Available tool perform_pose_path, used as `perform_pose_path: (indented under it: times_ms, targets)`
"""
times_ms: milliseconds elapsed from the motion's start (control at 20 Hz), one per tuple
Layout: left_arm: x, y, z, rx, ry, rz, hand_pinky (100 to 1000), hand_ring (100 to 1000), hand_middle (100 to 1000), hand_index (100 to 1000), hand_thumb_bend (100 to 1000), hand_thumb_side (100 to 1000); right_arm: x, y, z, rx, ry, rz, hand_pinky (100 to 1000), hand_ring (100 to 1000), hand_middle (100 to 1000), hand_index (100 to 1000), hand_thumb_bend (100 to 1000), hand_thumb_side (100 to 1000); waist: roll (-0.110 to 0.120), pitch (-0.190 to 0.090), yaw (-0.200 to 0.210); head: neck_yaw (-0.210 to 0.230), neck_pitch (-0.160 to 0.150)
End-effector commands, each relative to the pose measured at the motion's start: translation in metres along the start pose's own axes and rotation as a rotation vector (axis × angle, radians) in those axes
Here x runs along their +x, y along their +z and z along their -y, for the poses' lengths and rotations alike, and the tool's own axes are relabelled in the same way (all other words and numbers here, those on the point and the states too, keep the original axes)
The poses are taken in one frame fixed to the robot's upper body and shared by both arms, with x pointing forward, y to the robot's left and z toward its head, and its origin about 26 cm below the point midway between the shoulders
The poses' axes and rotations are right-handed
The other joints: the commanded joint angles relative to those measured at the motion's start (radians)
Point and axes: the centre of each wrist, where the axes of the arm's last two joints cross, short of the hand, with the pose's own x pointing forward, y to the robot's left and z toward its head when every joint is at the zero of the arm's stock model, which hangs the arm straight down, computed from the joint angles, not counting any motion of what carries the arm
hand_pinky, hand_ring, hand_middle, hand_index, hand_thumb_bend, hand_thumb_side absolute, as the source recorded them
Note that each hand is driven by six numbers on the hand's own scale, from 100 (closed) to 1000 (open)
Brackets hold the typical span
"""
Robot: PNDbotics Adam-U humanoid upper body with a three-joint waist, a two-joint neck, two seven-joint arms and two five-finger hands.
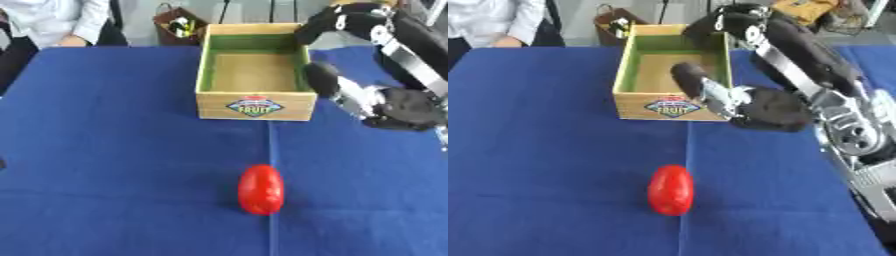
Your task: Pick up objects on the table and place them in the box.
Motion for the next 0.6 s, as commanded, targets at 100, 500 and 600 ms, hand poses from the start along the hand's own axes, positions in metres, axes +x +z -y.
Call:
perform_pose_path:
  times_ms: [100,500,600]
  targets:
    - [0.006,-0.006,-0.002,-0.021,-0.014,0.023,332,356,478,780,365,661,0.006,0.000,0.004,0.036,0.110,0.022,827,839,641,813,436,1000,-0.001,-0.018,0.000,-0.003,-0.011]
    - [0.006,-0.008,-0.002,-0.027,-0.010,0.025,332,356,478,779,363,662,0.011,0.001,-0.012,0.180,0.201,0.040,824,848,648,842,515,1000,-0.002,-0.018,-0.002,-0.005,-0.015]
    - [0.006,-0.008,-0.002,-0.028,-0.010,0.025,332,356,478,779,363,662,0.012,0.001,-0.015,0.225,0.218,0.046,825,857,663,859,524,1000,-0.002,-0.019,-0.001,-0.006,-0.016]
